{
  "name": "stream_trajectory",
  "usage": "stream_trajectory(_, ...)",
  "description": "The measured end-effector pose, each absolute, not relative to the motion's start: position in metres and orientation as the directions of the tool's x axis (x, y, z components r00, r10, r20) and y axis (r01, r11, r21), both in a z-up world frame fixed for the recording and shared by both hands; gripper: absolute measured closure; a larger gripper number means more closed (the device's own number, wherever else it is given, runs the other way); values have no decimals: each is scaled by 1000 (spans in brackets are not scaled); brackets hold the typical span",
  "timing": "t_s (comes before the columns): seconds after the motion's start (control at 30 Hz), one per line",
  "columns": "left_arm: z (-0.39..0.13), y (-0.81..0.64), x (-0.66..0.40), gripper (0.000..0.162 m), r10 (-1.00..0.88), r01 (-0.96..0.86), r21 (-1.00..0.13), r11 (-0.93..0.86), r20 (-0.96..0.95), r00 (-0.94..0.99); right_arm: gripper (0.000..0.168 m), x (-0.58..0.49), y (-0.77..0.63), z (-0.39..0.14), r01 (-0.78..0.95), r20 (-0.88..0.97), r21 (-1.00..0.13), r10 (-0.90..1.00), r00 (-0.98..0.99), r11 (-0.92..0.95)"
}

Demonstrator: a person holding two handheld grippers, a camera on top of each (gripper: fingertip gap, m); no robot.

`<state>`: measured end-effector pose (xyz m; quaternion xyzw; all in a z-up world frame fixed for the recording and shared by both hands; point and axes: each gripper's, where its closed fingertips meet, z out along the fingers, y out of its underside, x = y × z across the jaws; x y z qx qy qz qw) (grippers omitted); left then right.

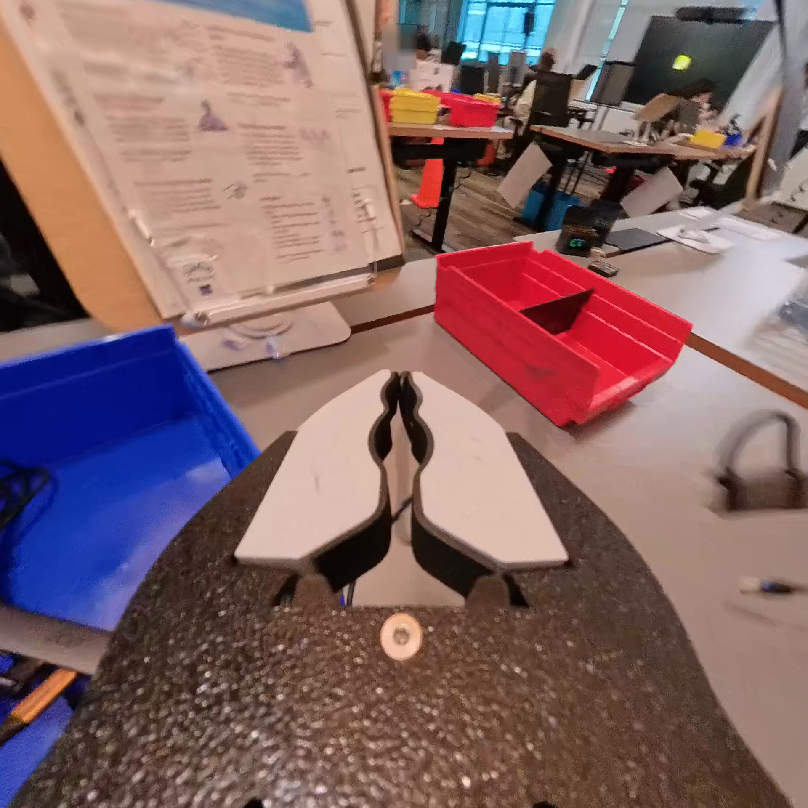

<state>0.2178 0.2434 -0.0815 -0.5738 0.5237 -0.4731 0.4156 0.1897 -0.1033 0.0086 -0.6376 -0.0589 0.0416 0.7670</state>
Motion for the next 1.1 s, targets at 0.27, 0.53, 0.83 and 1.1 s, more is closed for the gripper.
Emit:
stream_trajectory(0.27, -55, 193, 251, 159, -980, -193, -980, -48, 83, -180, 159, 242, -133, 9, 69, 57, -992, -108, 993, 107)
stream_trajectory(0.53, -57, 137, 293, 159, -957, -323, -944, 65, 32, -288, 159, 215, -93, 0, 2, 12, -996, 112, 994, 90)
stream_trajectory(0.83, -182, 88, 277, 114, -858, -386, -869, 309, -79, -508, 159, 199, -55, 9, -131, -95, -982, 244, 965, 135)
stream_trajectory(1.1, -83, 94, 213, 97, -906, 95, -986, 139, -166, -389, 159, 216, -3, 4, -350, -316, -918, 189, 930, 189)
